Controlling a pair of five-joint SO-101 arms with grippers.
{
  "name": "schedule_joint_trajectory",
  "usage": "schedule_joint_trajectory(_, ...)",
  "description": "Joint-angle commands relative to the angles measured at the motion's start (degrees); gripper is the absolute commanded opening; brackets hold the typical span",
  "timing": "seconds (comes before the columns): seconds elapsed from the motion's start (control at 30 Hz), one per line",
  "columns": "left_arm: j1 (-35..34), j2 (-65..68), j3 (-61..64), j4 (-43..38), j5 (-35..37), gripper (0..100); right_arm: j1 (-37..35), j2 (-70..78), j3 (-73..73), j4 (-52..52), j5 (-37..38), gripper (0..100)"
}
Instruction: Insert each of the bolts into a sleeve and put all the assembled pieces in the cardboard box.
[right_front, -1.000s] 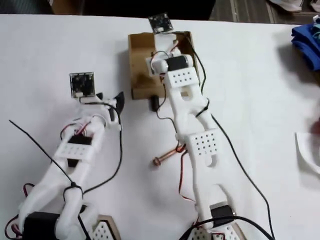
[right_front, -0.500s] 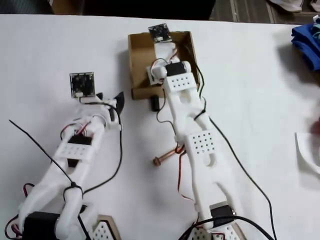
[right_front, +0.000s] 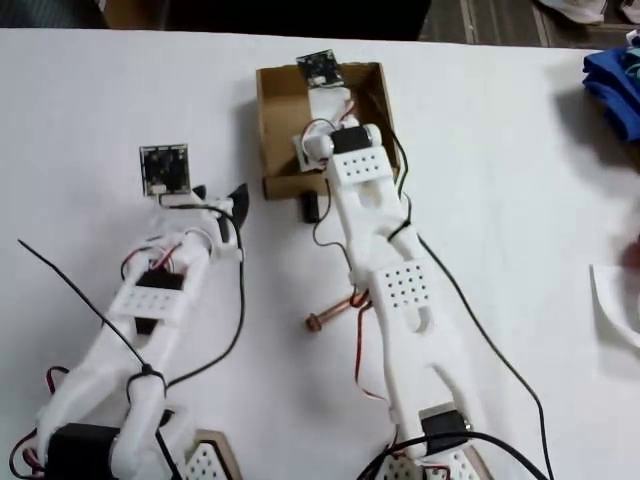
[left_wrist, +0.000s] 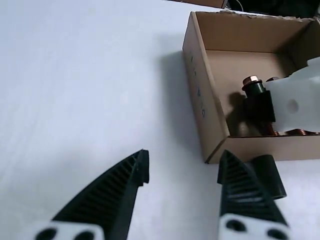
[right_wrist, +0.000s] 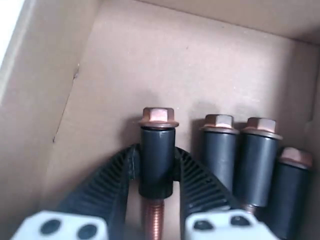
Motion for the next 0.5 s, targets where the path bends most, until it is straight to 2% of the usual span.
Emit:
schedule_joint_trajectory(0.0,-0.2,-2.1,-0.2,-0.9,0.5,24,-0.5,-1.2,-3.8,-0.1,-0.5,2.6)
schedule_joint_trajectory(0.1,-0.2,-2.1,-0.2,-0.9,0.5,24,-0.5,-1.2,-3.8,0.0,-0.5,6.3)
schedule_joint_trajectory(0.3,-0.2,-2.1,-0.2,-0.9,0.5,24,-0.5,-1.2,-3.8,0.0,-0.5,23.2)
schedule_joint_trajectory(0.47,-0.2,-2.1,-0.2,-0.9,0.5,24,-1.9,-2.1,-5.2,0.9,-0.4,22.8)
